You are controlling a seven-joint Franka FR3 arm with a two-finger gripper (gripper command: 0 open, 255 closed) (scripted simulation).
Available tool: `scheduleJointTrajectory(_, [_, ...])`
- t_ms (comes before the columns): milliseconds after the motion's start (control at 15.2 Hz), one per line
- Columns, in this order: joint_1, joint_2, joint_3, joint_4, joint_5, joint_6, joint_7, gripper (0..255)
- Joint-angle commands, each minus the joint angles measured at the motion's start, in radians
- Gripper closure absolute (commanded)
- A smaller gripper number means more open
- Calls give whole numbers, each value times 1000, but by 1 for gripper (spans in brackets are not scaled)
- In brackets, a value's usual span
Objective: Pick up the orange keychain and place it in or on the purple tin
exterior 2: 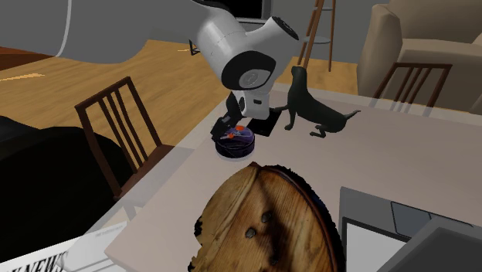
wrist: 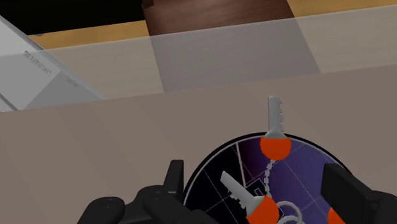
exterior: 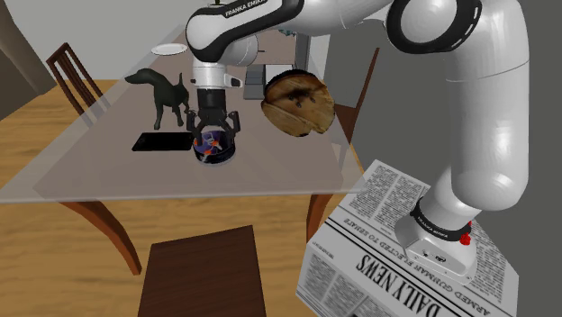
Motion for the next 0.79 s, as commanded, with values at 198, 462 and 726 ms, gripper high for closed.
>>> scheduleJointTrajectory(198, [-14, 2, -5, 96, -7, -98, 9, 0])
scheduleJointTrajectory(462, [-17, 5, -6, 125, -9, -125, 11, 0])
scheduleJointTrajectory(726, [-17, 5, -6, 125, -9, -125, 11, 0])
